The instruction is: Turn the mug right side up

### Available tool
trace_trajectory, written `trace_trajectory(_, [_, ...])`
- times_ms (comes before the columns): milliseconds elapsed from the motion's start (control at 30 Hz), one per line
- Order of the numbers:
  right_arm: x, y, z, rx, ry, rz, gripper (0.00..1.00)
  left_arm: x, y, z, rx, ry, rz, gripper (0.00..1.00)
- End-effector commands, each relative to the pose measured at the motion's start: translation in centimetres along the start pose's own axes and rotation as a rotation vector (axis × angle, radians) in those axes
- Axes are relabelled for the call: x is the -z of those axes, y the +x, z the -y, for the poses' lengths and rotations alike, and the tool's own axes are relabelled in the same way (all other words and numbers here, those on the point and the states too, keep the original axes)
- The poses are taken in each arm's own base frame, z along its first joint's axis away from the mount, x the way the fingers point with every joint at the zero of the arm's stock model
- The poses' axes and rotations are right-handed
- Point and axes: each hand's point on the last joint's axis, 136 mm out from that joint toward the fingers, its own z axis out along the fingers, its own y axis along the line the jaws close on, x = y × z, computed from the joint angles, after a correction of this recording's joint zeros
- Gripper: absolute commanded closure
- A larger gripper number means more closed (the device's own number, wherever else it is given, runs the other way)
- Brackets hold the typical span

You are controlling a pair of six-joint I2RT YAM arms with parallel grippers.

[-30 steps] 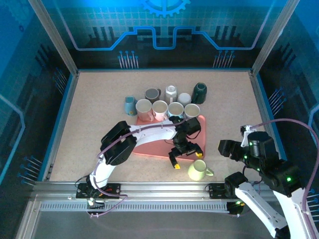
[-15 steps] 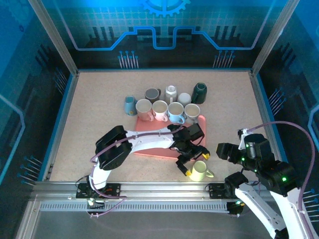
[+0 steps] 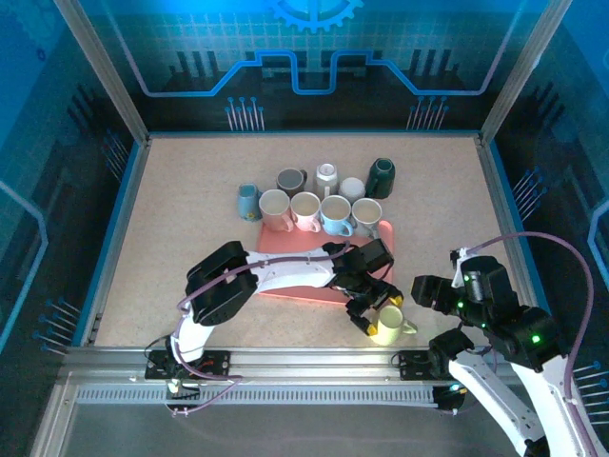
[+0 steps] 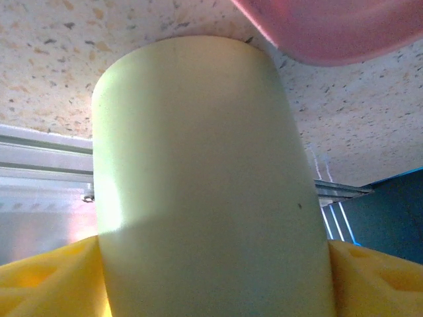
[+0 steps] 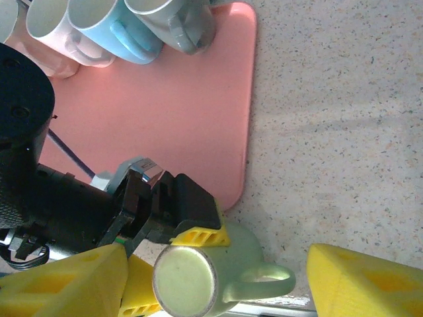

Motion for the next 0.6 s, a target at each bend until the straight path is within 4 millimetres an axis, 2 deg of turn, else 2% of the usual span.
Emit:
trace_trajectory(0, [0.3, -0.2, 0.4, -0.007, 0.014, 0.021, 0.28, 0.1, -1.4, -0.9, 0.031, -0.012, 0.031, 0.31])
trace_trajectory(33, [0.3, -0.3, 0.4, -0.003, 0.017, 0.025, 0.27, 0.4, -1.6, -0.8, 0.025, -0.002, 0.033, 0.34])
trace_trajectory(200, [0.5, -0.7, 0.1, 0.002, 0.011, 0.035, 0.27, 2.2, -1.5, 0.5, -0.064, 0.026, 0.025, 0.35])
trace_trajectory(300, [0.7, -1.0, -0.3, 0.004, -0.004, 0.037, 0.27, 4.2, -1.4, 0.9, -0.143, 0.028, 0.017, 0.36])
trace_trajectory(400, [0.9, -1.5, -0.8, 0.011, -0.021, 0.043, 0.28, 7.3, -1.6, 0.5, -0.229, 0.006, 0.032, 0.36])
trace_trajectory(467, [1.0, -1.8, -1.3, 0.013, -0.035, 0.046, 0.27, 9.5, -1.6, -0.5, -0.271, -0.008, 0.052, 0.36])
trace_trajectory(567, [1.3, -2.4, -2.2, 0.016, -0.067, 0.046, 0.27, 12.8, -1.2, -1.1, -0.339, 0.028, 0.096, 0.36])
